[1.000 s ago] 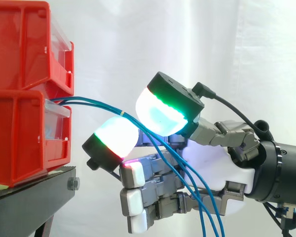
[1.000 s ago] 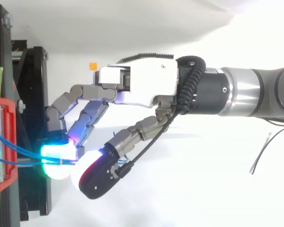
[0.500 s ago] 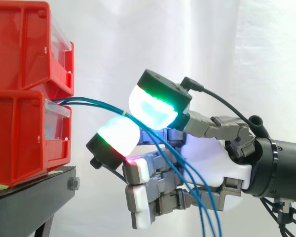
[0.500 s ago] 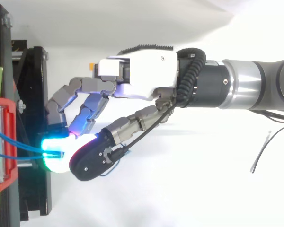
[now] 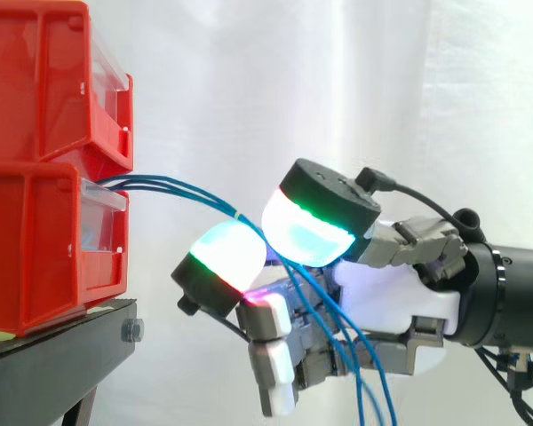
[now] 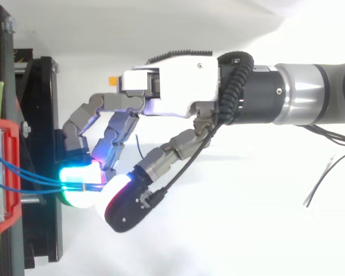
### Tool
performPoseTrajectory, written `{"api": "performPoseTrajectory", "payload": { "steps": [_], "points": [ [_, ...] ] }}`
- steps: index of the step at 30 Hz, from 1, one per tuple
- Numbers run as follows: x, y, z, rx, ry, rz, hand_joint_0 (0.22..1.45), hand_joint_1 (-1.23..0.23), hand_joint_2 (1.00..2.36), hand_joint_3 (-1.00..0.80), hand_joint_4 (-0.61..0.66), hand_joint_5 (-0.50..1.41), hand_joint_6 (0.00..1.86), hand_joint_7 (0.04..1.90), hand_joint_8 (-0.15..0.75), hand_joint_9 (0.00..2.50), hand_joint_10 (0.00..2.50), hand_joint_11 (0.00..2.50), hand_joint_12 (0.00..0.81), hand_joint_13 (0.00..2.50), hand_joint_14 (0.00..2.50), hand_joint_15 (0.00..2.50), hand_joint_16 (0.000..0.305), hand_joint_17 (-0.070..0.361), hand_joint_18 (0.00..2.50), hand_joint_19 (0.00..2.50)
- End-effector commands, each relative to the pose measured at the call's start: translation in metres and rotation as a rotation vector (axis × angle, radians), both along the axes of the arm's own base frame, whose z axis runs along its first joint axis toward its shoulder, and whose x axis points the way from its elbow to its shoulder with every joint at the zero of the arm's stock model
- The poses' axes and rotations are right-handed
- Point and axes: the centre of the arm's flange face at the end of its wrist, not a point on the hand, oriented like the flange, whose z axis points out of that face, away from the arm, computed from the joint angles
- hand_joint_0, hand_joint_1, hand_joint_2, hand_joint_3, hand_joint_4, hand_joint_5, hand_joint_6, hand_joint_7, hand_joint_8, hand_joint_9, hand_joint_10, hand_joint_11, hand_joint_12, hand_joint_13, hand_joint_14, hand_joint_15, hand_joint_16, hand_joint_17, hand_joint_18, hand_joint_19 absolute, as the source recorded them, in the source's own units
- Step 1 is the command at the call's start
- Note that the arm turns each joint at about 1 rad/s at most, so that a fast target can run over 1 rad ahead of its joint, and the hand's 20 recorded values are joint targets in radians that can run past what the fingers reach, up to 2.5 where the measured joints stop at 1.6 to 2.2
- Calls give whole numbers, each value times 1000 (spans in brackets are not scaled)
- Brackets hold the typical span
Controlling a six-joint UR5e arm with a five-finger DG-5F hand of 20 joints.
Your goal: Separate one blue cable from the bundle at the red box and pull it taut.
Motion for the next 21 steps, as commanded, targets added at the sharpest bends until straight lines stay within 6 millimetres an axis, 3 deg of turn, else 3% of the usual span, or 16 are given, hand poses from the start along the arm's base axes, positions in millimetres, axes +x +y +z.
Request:
{"api": "performPoseTrajectory", "payload": {
  "steps": [1, 5, 8, 10, 21],
  "points": [
    [-3, -3, 10, -4, 6, -1, 777, -890, 1000, -500, 104, -201, 924, 986, 312, 975, 22, 895, 362, 1067, 24, 653, 44, 99, 868, 639],
    [-8, -4, 15, -13, 35, -2, 780, -901, 1000, -500, 110, -193, 923, 984, 317, 1008, 23, 928, 361, 1085, 26, 665, 43, 97, 885, 634],
    [-9, -5, 20, -15, 42, -3, 689, -898, 1000, -500, 141, -187, 921, 981, 311, 1023, 24, 927, 361, 1095, 25, 670, 43, 97, 888, 650],
    [-10, -5, 21, -15, 45, -5, 620, -858, 1000, -500, 149, -182, 914, 990, 314, 1038, 23, 913, 365, 1107, 26, 674, 43, 96, 896, 675],
    [-11, -6, 20, -16, 59, -9, 542, -633, 1000, -500, 155, -171, 904, 965, 326, 1071, 23, 911, 375, 1129, 25, 675, 45, 101, 927, 676]
  ]
}}
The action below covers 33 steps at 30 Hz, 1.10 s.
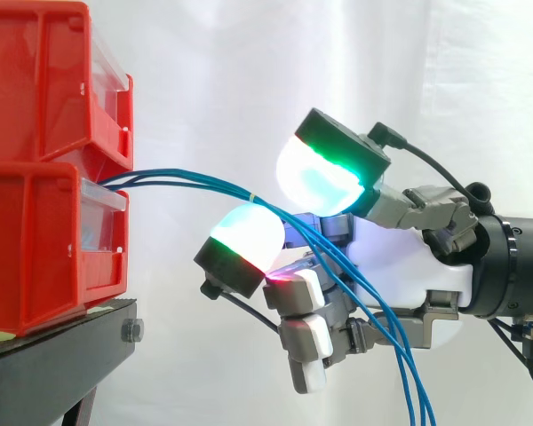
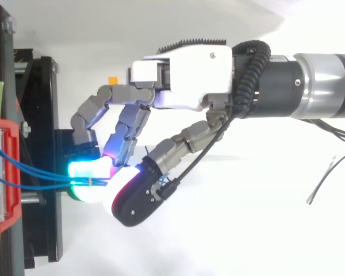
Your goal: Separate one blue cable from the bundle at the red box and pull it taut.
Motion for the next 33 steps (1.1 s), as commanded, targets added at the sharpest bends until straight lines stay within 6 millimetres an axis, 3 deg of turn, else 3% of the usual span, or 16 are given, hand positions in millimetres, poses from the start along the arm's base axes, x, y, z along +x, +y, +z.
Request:
{"api": "performPoseTrajectory", "payload": {
  "steps": [1, 4, 14, 16, 20, 22, 24, 29, 33],
  "points": [
    [0, 0, -1, -1, 6, -3, 543, -628, 1000, -500, 152, -170, 902, 951, 327, 1076, 22, 897, 378, 1132, 24, 679, 45, 101, 926, 677],
    [-1, 0, -1, 1, 7, -2, 607, -577, 1000, -500, 136, -163, 886, 1013, 322, 1089, 24, 911, 368, 1127, 26, 681, 43, 96, 914, 692],
    [-3, -1, 6, 0, 15, -4, 721, -815, 1013, -360, -7, -169, 912, 1104, 322, 1082, 24, 921, 367, 1124, 26, 687, 44, 99, 929, 695],
    [-4, -1, 7, 0, 18, -4, 764, -860, 1011, -379, -38, -171, 912, 1208, 320, 1094, 25, 928, 363, 1125, 25, 690, 44, 98, 923, 705],
    [-4, -1, 7, -2, 24, -4, 810, -896, 1000, -500, -67, -173, 921, 1148, 315, 1111, 25, 935, 359, 1134, 27, 696, 43, 98, 924, 696],
    [-4, -1, 7, -3, 24, -4, 779, -900, 1000, -500, -47, -173, 926, 1114, 312, 1116, 24, 934, 357, 1144, 26, 699, 43, 97, 943, 678],
    [-5, -1, 6, -3, 26, -4, 703, -889, 1000, -500, 54, -168, 919, 1080, 311, 1130, 25, 935, 357, 1146, 28, 701, 43, 96, 941, 687],
    [-5, -1, 8, -2, 30, -4, 552, -822, 1000, -500, 98, -162, 911, 1044, 322, 1152, 22, 939, 367, 1166, 27, 709, 45, 102, 960, 714],
    [-5, -1, 9, -2, 32, -3, 508, -581, 1000, -500, 116, -152, 875, 1001, 333, 1160, 23, 911, 392, 1177, 24, 704, 51, 114, 1005, 731]
  ]
}}
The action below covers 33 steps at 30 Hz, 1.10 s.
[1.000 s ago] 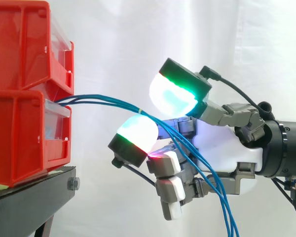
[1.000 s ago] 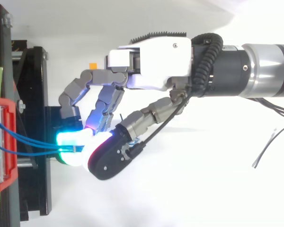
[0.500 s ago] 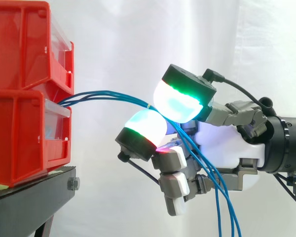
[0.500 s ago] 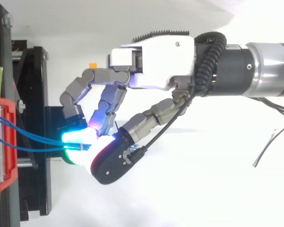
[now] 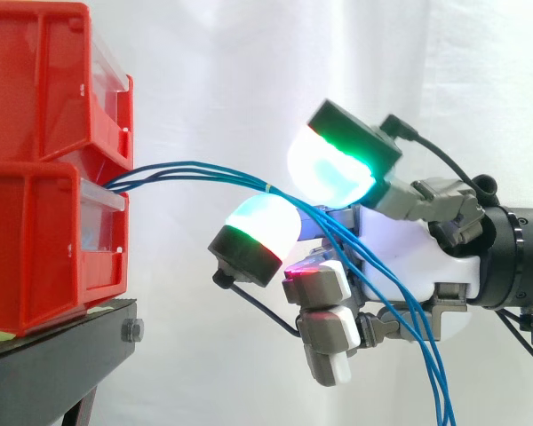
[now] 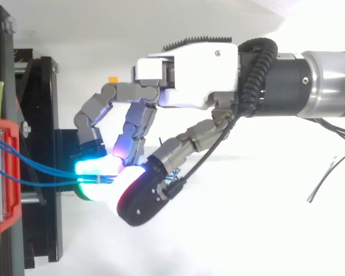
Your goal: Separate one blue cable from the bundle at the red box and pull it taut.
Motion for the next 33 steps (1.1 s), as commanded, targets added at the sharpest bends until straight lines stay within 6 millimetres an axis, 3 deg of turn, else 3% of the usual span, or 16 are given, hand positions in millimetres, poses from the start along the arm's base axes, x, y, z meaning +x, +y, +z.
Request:
{"api": "performPoseTrajectory", "payload": {
  "steps": [1, 5, 10, 13, 15, 20, 33],
  "points": [
    [1, 0, 3, 0, 1, 3, 521, -557, 1000, -500, 109, -151, 870, 1008, 329, 1158, 23, 907, 386, 1173, 26, 704, 50, 112, 1001, 746],
    [1, 0, 5, 0, 5, 3, 618, -560, 1000, -500, 90, -142, 862, 1092, 314, 1157, 25, 918, 372, 1155, 27, 714, 47, 105, 973, 781],
    [1, -1, 5, -1, 13, -2, 617, -811, 1017, -183, 75, -137, 878, 1218, 334, 1139, 24, 922, 390, 1153, 26, 711, 52, 116, 995, 752],
    [1, 0, 5, -1, 13, 0, 643, -853, 1020, -153, 35, -142, 878, 1321, 325, 1128, 25, 938, 377, 1135, 27, 716, 49, 110, 966, 764],
    [1, -1, 5, -1, 13, -2, 720, -910, 1019, -226, -42, -160, 917, 1231, 310, 1105, 26, 946, 369, 1132, 27, 716, 48, 108, 962, 756],
    [1, -1, 5, -1, 14, 1, 830, -928, 1000, -500, -101, -164, 926, 1313, 304, 1124, 26, 952, 358, 1124, 27, 718, 46, 103, 929, 748],
    [0, -1, 3, -1, 27, -2, 759, -983, 1000, -500, -30, -136, 934, 1306, 306, 1191, 27, 999, 354, 1168, 29, 739, 43, 98, 962, 704]
  ]
}}
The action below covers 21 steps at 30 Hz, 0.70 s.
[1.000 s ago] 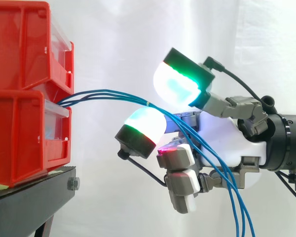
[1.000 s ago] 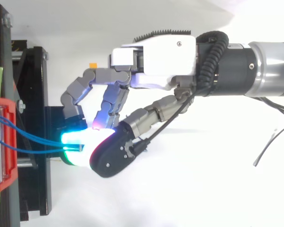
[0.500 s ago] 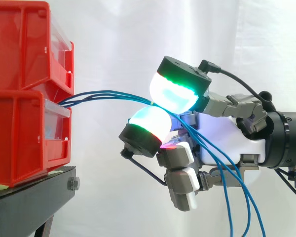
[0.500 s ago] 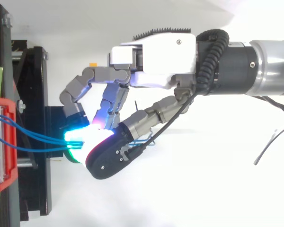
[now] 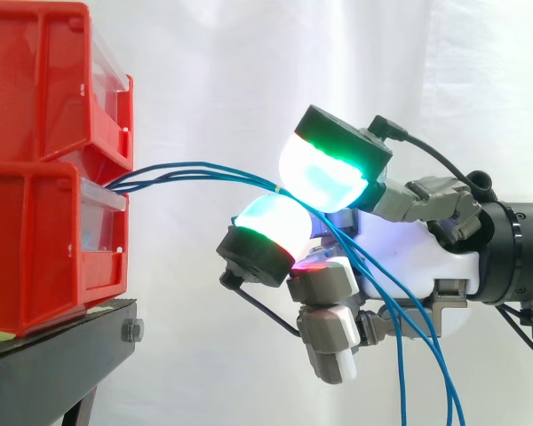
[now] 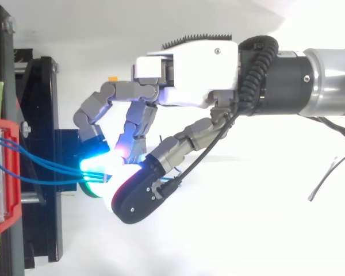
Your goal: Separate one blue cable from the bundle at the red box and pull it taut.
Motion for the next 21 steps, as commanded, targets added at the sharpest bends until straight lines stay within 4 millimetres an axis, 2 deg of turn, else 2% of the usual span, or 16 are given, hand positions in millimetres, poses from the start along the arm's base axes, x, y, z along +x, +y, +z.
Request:
{"api": "performPoseTrajectory", "payload": {
  "steps": [1, 14, 21],
  "points": [
    [0, 0, -1, 1, 5, 0, 759, -980, 1000, -500, -26, -135, 934, 1300, 307, 1193, 28, 1002, 354, 1168, 29, 739, 43, 98, 964, 706],
    [-1, -1, -1, 2, 13, -1, 607, -989, 1000, -500, 47, -112, 924, 1188, 306, 1240, 27, 997, 358, 1194, 30, 756, 42, 95, 964, 739],
    [-2, -1, -2, 4, 17, -1, 496, -936, 1000, -500, 71, -111, 912, 1161, 326, 1243, 24, 993, 381, 1206, 28, 751, 48, 108, 998, 738]
  ]
}}
